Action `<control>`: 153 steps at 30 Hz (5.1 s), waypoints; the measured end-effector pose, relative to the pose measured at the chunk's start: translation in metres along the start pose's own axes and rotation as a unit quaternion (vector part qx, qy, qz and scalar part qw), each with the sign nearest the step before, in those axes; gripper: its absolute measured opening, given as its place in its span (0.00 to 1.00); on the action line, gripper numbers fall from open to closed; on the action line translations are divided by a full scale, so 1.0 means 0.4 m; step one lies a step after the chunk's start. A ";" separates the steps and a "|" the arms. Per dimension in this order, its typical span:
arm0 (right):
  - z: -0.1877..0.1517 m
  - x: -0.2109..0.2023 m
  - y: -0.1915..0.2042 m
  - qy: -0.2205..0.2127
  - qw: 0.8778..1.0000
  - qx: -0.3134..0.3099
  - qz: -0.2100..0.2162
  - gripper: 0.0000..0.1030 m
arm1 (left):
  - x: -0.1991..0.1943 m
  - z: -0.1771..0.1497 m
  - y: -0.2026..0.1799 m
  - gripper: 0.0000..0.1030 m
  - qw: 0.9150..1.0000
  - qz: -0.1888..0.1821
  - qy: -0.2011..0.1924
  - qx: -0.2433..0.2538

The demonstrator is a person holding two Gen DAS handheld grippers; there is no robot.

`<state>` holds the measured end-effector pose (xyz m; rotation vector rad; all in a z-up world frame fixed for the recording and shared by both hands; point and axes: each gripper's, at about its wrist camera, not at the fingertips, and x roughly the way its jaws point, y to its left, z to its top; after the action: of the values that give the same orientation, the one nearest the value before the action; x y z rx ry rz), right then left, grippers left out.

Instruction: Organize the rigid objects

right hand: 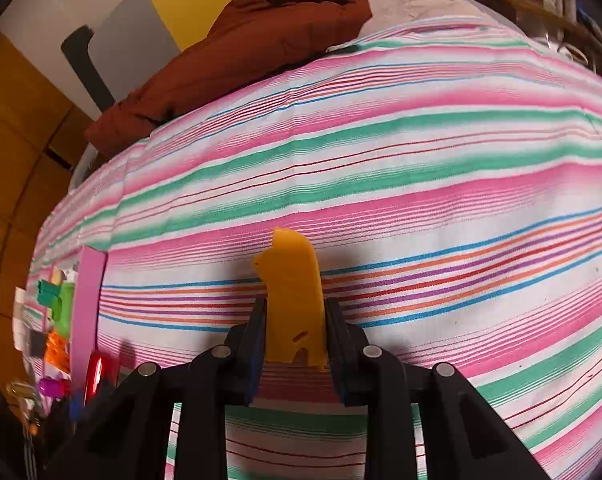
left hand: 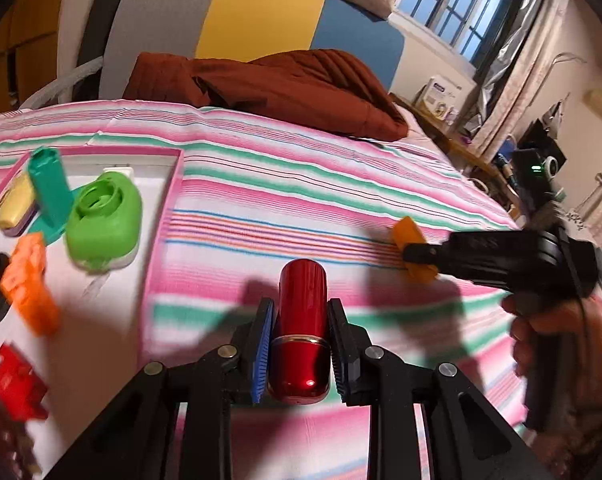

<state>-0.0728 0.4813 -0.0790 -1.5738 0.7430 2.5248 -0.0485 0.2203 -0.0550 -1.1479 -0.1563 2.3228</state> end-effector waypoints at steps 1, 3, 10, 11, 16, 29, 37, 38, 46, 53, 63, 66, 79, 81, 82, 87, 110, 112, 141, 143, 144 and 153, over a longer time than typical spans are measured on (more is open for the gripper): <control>-0.002 -0.002 -0.002 0.000 1.000 0.003 0.003 0.26 | -0.018 -0.005 0.000 0.26 1.000 -0.004 -0.003 -0.001; -0.003 -0.004 -0.006 0.000 1.000 0.009 0.008 0.26 | -0.051 -0.013 0.005 0.26 1.000 -0.007 -0.009 -0.002; -0.012 -0.008 0.016 -0.004 1.000 -0.022 -0.015 0.26 | -0.169 -0.042 0.038 0.26 0.999 0.010 -0.041 0.028; -0.013 -0.008 0.021 -0.005 0.999 -0.029 -0.020 0.26 | -0.187 -0.051 0.050 0.26 0.998 0.018 -0.044 0.030; -0.027 -0.013 0.039 -0.005 0.998 -0.053 -0.040 0.26 | -0.226 -0.086 0.111 0.26 0.997 0.045 -0.044 0.033; -0.089 -0.070 0.138 -0.029 0.997 -0.073 0.026 0.26 | -0.207 -0.158 0.198 0.26 0.997 0.070 -0.001 0.021; -0.123 -0.093 0.232 -0.048 0.987 -0.123 0.089 0.26 | -0.231 -0.182 0.178 0.38 0.996 0.071 -0.010 0.050; -0.128 -0.096 0.243 -0.050 0.986 -0.130 0.095 0.26 | -0.236 -0.185 0.173 0.45 0.996 0.071 -0.011 0.055; -0.200 -0.118 0.365 -0.052 0.967 -0.207 0.141 0.26 | -0.294 -0.202 0.175 0.66 0.996 0.059 -0.033 0.062; -0.300 -0.119 0.474 -0.056 0.959 -0.255 0.106 0.26 | -0.351 -0.205 0.180 0.87 0.992 0.081 -0.067 0.070; -0.357 -0.085 0.541 -0.038 0.968 -0.236 0.080 0.26 | -0.413 -0.206 0.224 1.00 0.985 0.126 -0.105 0.049; -0.359 -0.082 0.561 -0.040 0.967 -0.239 0.074 0.25 | -0.430 -0.205 0.232 1.00 0.981 0.144 -0.118 0.047; -0.354 -0.058 0.604 -0.047 0.971 -0.229 0.043 0.26 | -0.452 -0.197 0.289 1.00 0.968 0.222 -0.118 0.006; -0.351 -0.053 0.605 -0.047 0.972 -0.226 0.036 0.26 | -0.457 -0.197 0.292 1.00 0.965 0.232 -0.120 0.005; -0.350 -0.049 0.606 -0.047 0.973 -0.224 0.030 0.26 | -0.460 -0.199 0.294 1.00 0.963 0.239 -0.122 0.005; -0.346 -0.025 0.617 -0.052 0.975 -0.218 -0.002 0.26 | -0.462 -0.200 0.298 1.00 0.953 0.277 -0.120 0.005; -0.425 -0.128 0.668 -0.093 0.971 -0.219 -0.035 0.67 | -0.478 -0.133 0.339 1.00 0.947 0.313 -0.076 -0.015; -0.433 -0.139 0.680 -0.095 0.970 -0.221 -0.040 0.68 | -0.490 -0.124 0.352 1.00 0.946 0.314 -0.079 -0.027; -0.432 -0.195 0.716 -0.083 0.978 -0.162 -0.103 0.68 | -0.526 -0.064 0.357 1.00 0.958 0.277 -0.047 -0.049; -0.430 -0.194 0.712 -0.082 0.978 -0.161 -0.104 0.68 | -0.525 -0.061 0.357 1.00 0.959 0.278 -0.044 -0.048; -0.429 -0.195 0.710 -0.082 0.978 -0.161 -0.104 0.68 | -0.525 -0.060 0.359 1.00 0.959 0.276 -0.043 -0.048; -0.424 -0.191 0.695 -0.078 0.979 -0.156 -0.107 0.68 | -0.513 -0.063 0.355 0.99 0.961 0.272 -0.037 -0.045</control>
<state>0.0169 0.1768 0.0265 -1.4189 0.1533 2.6545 0.0127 -0.0090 0.0265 -1.2693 0.0356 2.8653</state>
